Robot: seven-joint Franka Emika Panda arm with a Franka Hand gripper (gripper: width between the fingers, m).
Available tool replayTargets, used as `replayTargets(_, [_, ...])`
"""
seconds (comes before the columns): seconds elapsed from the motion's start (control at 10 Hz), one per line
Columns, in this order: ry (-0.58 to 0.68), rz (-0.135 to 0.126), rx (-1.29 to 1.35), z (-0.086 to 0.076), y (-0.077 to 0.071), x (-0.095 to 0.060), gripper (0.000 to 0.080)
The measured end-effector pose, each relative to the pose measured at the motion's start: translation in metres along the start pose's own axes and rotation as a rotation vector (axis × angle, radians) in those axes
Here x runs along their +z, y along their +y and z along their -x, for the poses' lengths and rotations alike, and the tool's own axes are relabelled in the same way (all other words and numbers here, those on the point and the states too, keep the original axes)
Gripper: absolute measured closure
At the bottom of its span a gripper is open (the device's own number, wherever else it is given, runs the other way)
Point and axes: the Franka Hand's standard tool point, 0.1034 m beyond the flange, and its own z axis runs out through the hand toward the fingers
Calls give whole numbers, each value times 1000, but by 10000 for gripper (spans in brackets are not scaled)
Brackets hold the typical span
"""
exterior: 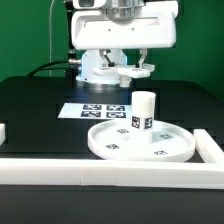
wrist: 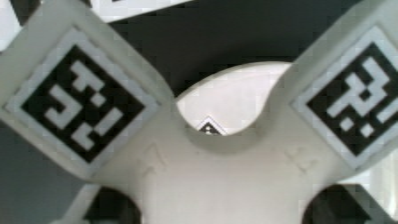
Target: Assemble round table
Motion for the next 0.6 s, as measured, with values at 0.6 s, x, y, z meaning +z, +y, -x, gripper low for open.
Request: replayTargets(0.6, [27, -13, -189, -51, -39, -31, 354])
